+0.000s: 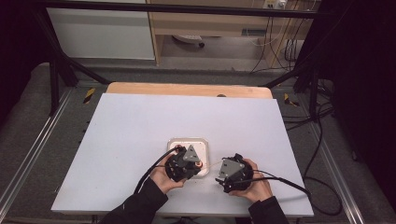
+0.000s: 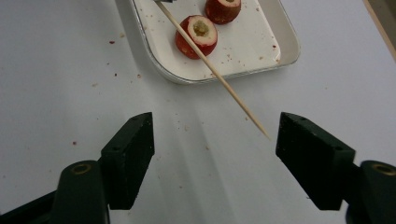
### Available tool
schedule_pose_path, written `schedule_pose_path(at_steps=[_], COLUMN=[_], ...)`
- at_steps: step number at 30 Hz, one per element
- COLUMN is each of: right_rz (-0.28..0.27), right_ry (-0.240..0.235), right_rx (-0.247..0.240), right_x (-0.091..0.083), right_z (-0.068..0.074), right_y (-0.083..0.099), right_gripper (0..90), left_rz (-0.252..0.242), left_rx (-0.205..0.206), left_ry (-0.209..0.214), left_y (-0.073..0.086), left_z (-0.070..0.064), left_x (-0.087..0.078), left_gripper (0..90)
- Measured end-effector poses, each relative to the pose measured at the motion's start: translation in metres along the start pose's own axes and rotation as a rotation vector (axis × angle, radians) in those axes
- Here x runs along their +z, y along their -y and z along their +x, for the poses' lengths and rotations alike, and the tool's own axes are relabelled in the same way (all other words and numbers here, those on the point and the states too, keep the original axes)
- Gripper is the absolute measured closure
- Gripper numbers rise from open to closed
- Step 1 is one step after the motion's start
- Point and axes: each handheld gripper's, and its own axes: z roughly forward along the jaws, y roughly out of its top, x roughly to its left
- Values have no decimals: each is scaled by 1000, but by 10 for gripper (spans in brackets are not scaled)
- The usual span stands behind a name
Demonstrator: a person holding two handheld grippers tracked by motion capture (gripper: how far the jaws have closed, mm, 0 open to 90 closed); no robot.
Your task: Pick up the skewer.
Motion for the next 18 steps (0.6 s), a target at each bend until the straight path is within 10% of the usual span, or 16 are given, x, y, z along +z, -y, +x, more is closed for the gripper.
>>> schedule_pose_path(at_steps=[18], right_rz=[18], right_ry=[3], right_rx=[-320], right_x=[1], right_z=[7], right_y=[6], right_gripper=[593], left_rz=[48], left_rx=[70], left_ry=[45], left_y=[-24], left_z=[-21], left_x=[22], left_gripper=[882])
